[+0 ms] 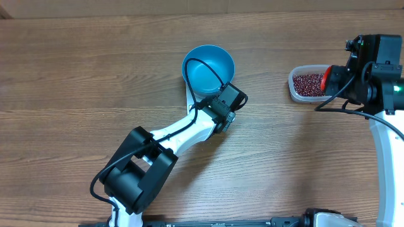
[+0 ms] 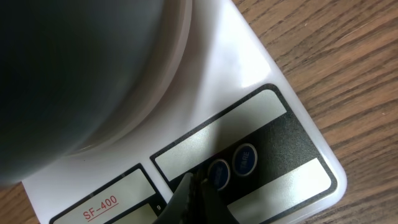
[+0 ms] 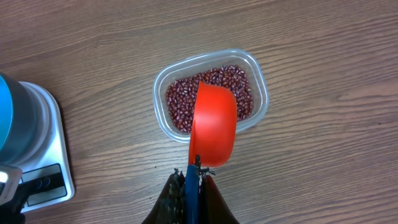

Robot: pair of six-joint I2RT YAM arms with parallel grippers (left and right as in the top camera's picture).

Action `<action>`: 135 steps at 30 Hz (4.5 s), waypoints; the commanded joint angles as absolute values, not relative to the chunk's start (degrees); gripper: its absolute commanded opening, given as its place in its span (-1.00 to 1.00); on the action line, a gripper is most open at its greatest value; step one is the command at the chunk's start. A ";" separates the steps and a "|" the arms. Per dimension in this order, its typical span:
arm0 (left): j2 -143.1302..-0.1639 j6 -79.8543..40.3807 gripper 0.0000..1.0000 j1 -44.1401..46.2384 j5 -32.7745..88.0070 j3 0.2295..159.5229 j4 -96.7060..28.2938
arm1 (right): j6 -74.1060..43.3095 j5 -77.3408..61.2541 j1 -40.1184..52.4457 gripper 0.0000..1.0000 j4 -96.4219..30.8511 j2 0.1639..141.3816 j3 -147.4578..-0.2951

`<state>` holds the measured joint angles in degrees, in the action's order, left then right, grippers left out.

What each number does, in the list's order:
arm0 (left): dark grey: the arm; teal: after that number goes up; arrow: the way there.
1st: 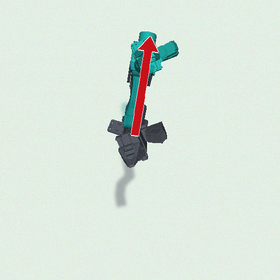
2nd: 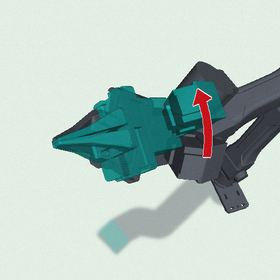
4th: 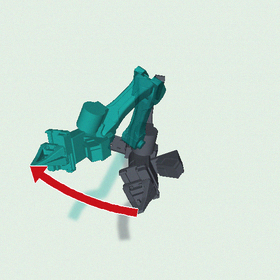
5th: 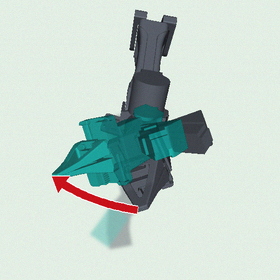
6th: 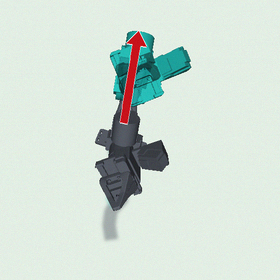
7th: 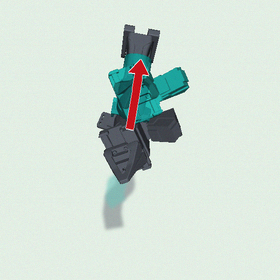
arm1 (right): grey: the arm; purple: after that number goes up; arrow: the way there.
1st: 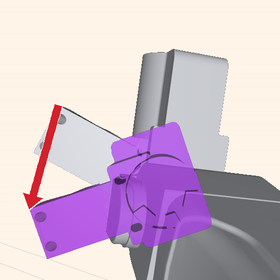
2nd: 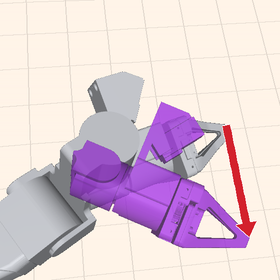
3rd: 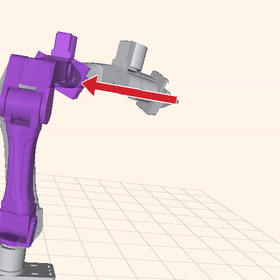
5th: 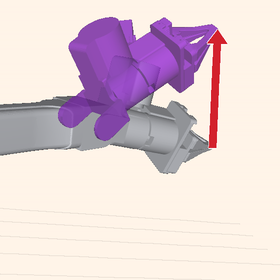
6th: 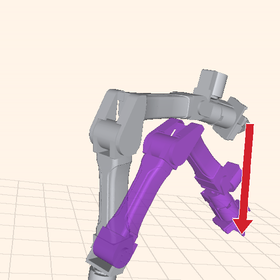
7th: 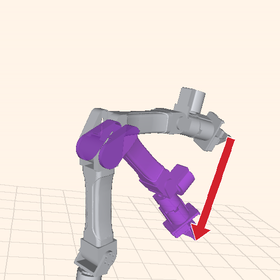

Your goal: Scoop item into bowl and weigh 150g on scale

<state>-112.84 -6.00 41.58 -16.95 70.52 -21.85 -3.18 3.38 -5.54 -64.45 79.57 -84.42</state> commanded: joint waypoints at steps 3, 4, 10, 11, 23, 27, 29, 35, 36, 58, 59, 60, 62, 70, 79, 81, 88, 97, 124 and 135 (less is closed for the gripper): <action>-113.32 -6.87 -0.91 41.15 -17.74 69.47 -22.00 | -3.09 3.27 -5.54 -0.93 -64.36 79.70 -86.32; -113.51 -6.87 -0.92 41.15 -17.76 69.47 -21.98 | -3.09 3.27 -5.54 -0.93 -64.36 79.70 -86.32; -113.73 -6.87 -0.92 41.10 -17.76 69.47 -21.76 | -3.09 3.27 -5.54 -0.93 -64.36 79.70 -86.32; -113.73 -6.87 -0.91 41.10 -17.76 69.47 -21.78 | -3.11 3.27 -5.54 -0.93 -64.36 79.70 -86.32; -113.99 -6.85 -0.92 40.80 -17.78 69.47 -22.26 | -3.09 3.27 -5.54 -0.93 -64.34 79.70 -86.32; -113.99 -6.87 -0.92 40.75 -17.76 69.47 -22.26 | -3.09 3.27 -5.54 -0.93 -64.36 79.70 -86.32; -113.99 -6.85 -0.92 40.66 -17.78 69.47 -22.31 | -3.09 3.27 -5.54 -0.93 -64.34 79.70 -86.32; -113.99 -6.85 -0.92 40.42 -17.85 69.47 -22.41 | -3.09 3.27 -5.54 -0.93 -64.36 79.70 -86.32; -113.99 -6.85 -0.91 40.40 -18.02 69.47 -22.50 | -3.09 3.27 -5.54 -0.93 -64.34 79.70 -86.32; -113.99 -6.85 -0.91 40.40 -14.98 69.47 -23.57 | -3.09 3.27 -5.54 -0.93 -64.36 79.70 -86.32; -113.99 -6.85 -0.91 40.40 -14.72 69.47 -23.44 | -3.09 3.27 -5.54 -0.93 -64.36 79.70 -86.32; -113.99 -6.85 -0.91 40.42 -14.72 69.47 -23.29 | -3.09 3.27 -5.54 -0.93 -64.36 79.70 -86.32; -113.99 -6.83 -0.92 40.51 -14.74 69.47 -23.27 | -3.09 3.27 -5.54 -0.93 -64.36 79.70 -86.32; -113.56 -6.83 -0.91 40.51 -14.76 69.54 -23.33 | -3.09 3.27 -5.54 -0.93 -64.36 79.70 -86.32; -112.66 -6.76 -0.92 40.51 -14.79 69.65 -23.33 | -3.09 3.29 -5.54 -0.93 -64.25 79.70 -86.32; -112.66 -6.42 -0.92 40.51 -14.76 69.65 -23.35 | -3.09 3.27 -5.54 -0.93 -64.05 79.70 -86.32; -112.66 -6.37 -0.92 40.51 -14.79 69.65 -23.27 | -3.09 3.29 -5.54 -0.93 -63.29 79.70 -86.32; -112.66 -6.44 -0.91 40.51 -14.63 70.15 -23.31 | -2.90 3.31 -5.54 -0.93 -63.26 79.70 -86.32; -111.83 -6.44 -0.92 40.51 -11.18 71.83 -23.49 | -2.87 3.29 -5.54 -0.93 -63.29 79.70 -86.32; -96.68 -6.44 -0.44 40.51 -15.40 72.84 -26.35 | -2.87 3.29 -5.54 -0.93 -63.29 79.70 -86.32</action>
